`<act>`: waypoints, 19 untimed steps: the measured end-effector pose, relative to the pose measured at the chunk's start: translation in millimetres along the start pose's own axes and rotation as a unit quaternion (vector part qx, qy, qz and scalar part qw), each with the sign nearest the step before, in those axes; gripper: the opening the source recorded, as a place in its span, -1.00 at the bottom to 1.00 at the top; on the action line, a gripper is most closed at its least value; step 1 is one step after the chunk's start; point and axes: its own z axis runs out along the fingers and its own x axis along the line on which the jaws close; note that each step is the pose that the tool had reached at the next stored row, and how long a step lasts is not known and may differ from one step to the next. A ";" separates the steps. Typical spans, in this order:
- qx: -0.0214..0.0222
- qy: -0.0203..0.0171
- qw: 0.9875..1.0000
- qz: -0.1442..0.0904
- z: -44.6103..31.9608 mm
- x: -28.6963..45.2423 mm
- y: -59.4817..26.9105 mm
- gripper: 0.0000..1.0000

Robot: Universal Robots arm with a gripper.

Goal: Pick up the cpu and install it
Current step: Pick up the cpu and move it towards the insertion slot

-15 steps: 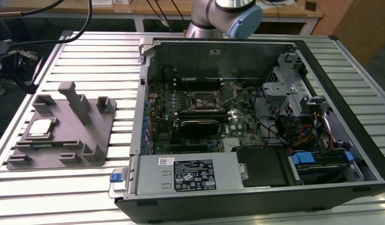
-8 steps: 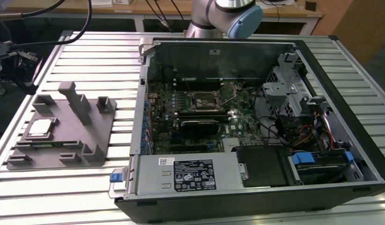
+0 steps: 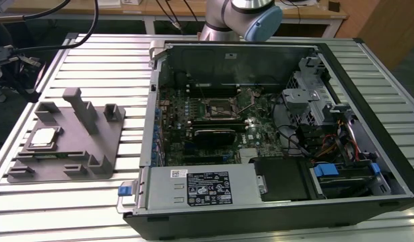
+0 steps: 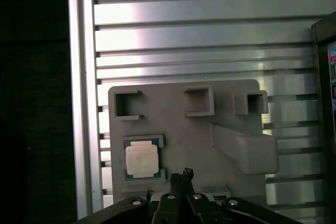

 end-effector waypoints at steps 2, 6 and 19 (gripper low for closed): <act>0.000 0.000 1.000 0.000 0.3 0.3 -0.1 -0.79; 0.000 0.000 1.000 0.000 0.9 0.9 -0.2 -0.79; 0.000 0.000 1.000 0.000 3.0 3.0 -0.6 -0.79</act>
